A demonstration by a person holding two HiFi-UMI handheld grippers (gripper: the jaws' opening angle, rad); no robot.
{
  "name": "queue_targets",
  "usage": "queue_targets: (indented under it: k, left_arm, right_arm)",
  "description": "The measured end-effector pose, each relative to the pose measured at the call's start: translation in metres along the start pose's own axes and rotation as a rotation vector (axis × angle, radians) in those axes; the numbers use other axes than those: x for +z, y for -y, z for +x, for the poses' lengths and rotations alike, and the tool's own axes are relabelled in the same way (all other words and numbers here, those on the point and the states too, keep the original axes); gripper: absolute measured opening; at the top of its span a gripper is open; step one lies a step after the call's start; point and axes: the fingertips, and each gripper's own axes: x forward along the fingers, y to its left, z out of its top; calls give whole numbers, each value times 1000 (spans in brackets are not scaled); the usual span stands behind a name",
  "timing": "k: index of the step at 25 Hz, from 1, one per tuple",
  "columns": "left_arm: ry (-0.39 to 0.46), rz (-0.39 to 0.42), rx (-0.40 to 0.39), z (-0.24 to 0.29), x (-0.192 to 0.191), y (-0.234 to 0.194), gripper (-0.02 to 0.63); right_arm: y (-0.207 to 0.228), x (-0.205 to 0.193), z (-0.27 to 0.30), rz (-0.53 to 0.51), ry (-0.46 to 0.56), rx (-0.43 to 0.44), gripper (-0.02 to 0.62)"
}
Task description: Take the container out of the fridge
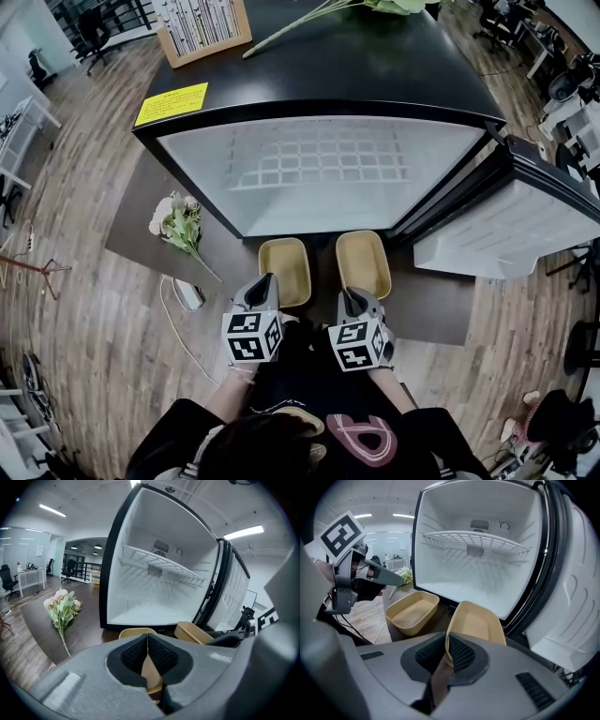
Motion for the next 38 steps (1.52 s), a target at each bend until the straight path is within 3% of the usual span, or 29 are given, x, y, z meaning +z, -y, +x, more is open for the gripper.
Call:
queue_targets:
  k: [27,38]
  left_arm:
    - [-41,4,16,-5,-13,-13,12]
    - [-32,-4,11,-3,-9,-15,12]
  right_arm:
    - [-11,-41,21,25,-86,25,38]
    - [-13,-27,11,86,-43,73,154]
